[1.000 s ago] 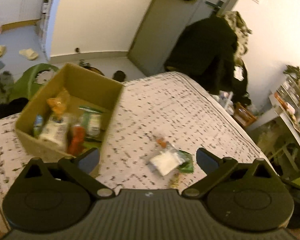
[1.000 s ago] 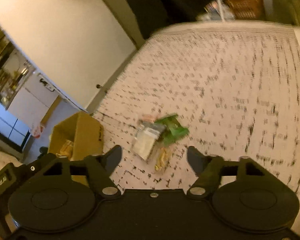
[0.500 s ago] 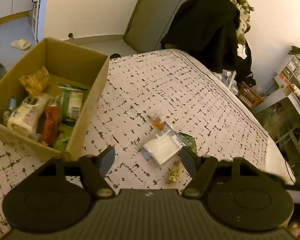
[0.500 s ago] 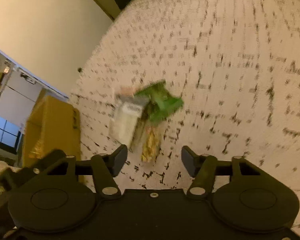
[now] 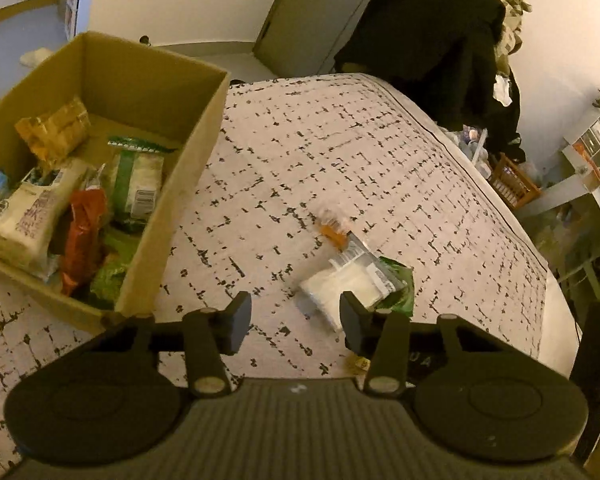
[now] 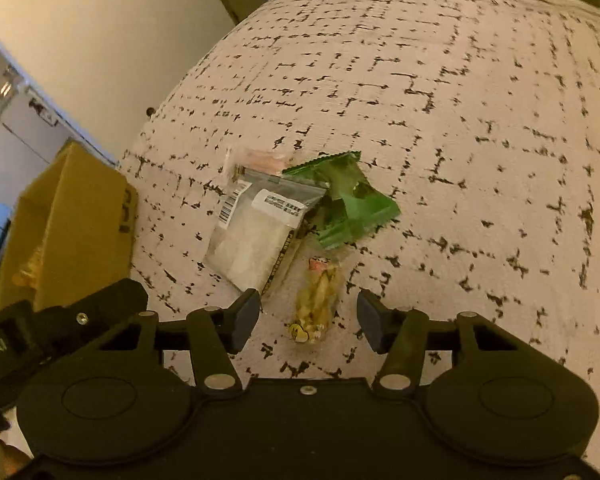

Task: Organize snacks
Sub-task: 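Move both grippers back toward the white bag and green wrapper, then grasp the small clear nut bag with the right gripper while the left lowers to the white bag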

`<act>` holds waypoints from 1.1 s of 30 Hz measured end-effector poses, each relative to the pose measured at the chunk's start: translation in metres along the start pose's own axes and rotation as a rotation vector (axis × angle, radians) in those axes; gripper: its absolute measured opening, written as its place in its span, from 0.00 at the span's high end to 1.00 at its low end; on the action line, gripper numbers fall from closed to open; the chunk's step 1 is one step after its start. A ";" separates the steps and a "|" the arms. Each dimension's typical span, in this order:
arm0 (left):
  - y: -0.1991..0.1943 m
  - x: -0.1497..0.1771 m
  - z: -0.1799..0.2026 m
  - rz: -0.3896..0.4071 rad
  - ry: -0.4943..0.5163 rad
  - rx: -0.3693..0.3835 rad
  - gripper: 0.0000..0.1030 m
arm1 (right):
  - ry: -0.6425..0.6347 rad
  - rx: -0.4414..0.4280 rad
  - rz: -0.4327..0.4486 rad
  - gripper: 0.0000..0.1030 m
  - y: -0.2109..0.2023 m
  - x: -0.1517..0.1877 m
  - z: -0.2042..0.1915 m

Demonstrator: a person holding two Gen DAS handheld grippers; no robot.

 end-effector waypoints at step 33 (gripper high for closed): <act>0.094 0.008 0.040 -0.147 0.354 -0.047 0.20 | -0.047 0.186 0.065 0.81 -0.013 -0.023 0.057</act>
Point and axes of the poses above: each gripper's, at about its wrist camera, not at the fingertips, and y roughly the way its jaws point, z to its right, x to its underside, the point moved 9 cm from there along y, roughly the way its jaws point, and after that the axes turned 6 degrees about x, right-handed, at the moved point
